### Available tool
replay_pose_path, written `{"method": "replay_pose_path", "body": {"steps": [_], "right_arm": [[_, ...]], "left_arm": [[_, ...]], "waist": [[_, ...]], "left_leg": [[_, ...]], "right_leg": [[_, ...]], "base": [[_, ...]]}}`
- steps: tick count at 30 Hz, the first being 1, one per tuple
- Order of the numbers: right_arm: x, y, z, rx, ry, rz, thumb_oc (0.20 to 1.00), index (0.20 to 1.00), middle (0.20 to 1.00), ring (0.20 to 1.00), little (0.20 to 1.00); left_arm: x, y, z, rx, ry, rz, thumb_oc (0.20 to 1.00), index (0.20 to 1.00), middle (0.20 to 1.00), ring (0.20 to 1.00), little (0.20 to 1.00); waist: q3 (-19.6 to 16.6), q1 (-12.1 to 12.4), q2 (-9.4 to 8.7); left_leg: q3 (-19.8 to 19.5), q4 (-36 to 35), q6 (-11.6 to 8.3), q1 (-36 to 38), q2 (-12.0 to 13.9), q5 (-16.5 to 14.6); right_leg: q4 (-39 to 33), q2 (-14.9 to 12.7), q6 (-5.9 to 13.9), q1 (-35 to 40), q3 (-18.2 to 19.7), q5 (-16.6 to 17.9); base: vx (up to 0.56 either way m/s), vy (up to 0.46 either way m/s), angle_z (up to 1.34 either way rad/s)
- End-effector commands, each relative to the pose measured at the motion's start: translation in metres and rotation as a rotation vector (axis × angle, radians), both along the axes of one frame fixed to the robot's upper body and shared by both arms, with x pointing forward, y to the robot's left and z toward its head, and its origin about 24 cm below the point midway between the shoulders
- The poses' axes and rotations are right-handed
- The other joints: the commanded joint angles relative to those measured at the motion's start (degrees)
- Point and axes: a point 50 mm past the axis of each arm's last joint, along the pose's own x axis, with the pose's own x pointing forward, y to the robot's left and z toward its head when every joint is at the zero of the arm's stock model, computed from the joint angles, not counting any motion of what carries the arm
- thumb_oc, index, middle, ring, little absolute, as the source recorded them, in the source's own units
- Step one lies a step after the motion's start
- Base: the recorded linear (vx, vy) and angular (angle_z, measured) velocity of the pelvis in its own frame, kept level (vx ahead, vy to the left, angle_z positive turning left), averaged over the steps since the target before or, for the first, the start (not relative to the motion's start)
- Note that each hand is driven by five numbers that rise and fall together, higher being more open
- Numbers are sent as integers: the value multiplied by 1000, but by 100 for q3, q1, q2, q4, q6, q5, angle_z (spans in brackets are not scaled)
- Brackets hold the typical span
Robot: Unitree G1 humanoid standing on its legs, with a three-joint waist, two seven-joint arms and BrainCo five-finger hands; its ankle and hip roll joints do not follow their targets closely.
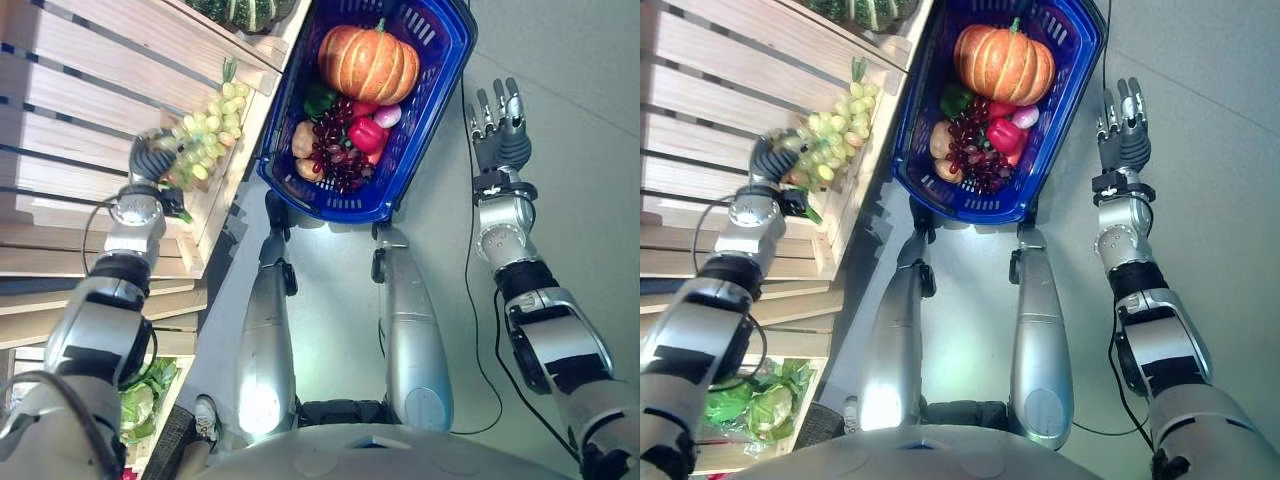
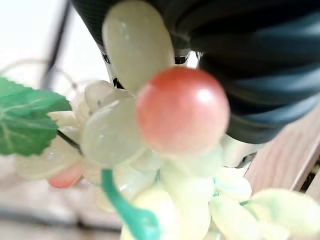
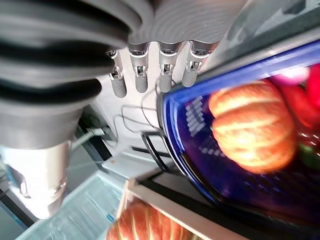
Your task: Pick up fruits and vegetables into the basket
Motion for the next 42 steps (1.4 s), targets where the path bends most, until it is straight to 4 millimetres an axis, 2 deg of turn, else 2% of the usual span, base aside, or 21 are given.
{"method": "replay_pose_path", "body": {"steps": [1,9,17,25,33,42], "right_arm": [[-5,12,10,-37,-75,53,1000,1000,1000,1000,1000],[-5,23,17,-45,-85,88,1000,1000,1000,1000,1000],[-6,37,13,-90,-63,199,1000,1000,1000,1000,1000],[-13,60,0,-109,-39,376,1000,1000,1000,1000,1000],[-20,84,-13,-88,1,553,1000,1000,1000,1000,1000],[-27,100,-19,-45,19,680,1000,1000,1000,1000,1000]], "left_arm": [[1,3,26,-193,-206,-34,200,200,200,200,200],[6,-13,38,-332,-281,-124,200,200,200,200,200],[6,-27,53,-495,-424,-297,200,200,200,200,200],[-1,-52,73,-486,-580,-469,200,200,200,200,200],[-10,-80,87,-432,-661,-640,200,200,200,200,200],[-21,-103,107,-350,-722,-815,200,200,200,200,200]], "waist": [[-90,49,-131],[-90,39,-134],[-90,35,-128],[-90,96,-126],[-90,152,-101],[-90,188,-87]], "left_leg": [[56,261,348,12,-638,-414],[81,258,367,81,-634,-422],[110,268,373,99,-634,-427],[99,266,383,109,-653,-432],[102,233,391,144,-662,-410],[102,217,402,162,-667,-389]], "right_leg": [[-315,348,-53,450,-438,-82],[-307,337,-66,530,-435,-105],[-319,310,-68,562,-443,-100],[-337,270,-71,596,-479,-93],[-358,230,-77,648,-514,-73],[-395,207,-80,687,-532,-35]], "base": [[0,0,0],[0,0,0],[0,0,0],[0,0,0],[0,0,0],[0,0,0]]}}
